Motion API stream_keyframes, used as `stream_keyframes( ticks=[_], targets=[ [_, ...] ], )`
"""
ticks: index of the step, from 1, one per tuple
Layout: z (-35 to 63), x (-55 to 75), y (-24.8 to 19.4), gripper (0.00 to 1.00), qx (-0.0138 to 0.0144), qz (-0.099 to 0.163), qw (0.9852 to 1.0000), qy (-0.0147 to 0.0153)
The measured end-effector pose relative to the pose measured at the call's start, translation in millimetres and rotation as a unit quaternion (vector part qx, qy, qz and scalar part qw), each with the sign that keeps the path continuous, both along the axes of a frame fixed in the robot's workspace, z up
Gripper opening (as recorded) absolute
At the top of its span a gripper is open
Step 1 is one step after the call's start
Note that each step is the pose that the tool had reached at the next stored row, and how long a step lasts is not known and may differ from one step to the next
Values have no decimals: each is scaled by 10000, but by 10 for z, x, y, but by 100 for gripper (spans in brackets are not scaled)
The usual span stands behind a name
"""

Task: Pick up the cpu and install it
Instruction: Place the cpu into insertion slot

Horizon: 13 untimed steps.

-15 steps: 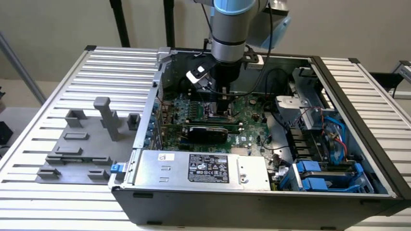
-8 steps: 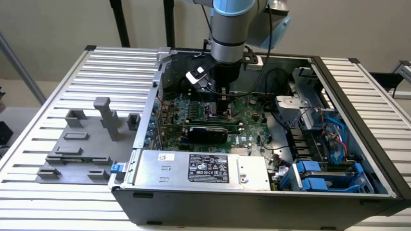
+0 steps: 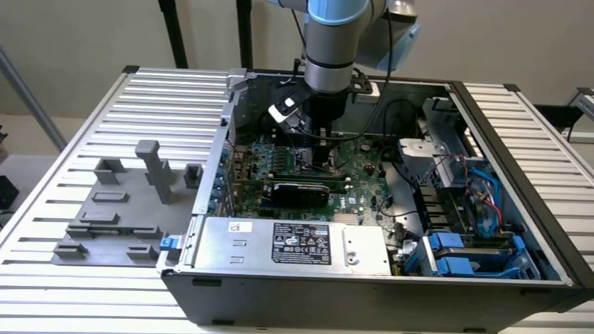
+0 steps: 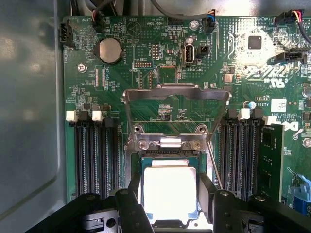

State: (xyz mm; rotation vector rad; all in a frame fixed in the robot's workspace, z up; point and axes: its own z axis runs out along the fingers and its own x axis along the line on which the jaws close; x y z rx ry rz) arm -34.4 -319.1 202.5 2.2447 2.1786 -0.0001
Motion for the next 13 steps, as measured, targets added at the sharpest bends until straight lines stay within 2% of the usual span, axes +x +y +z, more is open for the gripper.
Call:
stream_keyframes(
  ticks=[13],
  targets=[
    [-17, 0, 1, 55, -1, -1, 10000, 1]
  ],
)
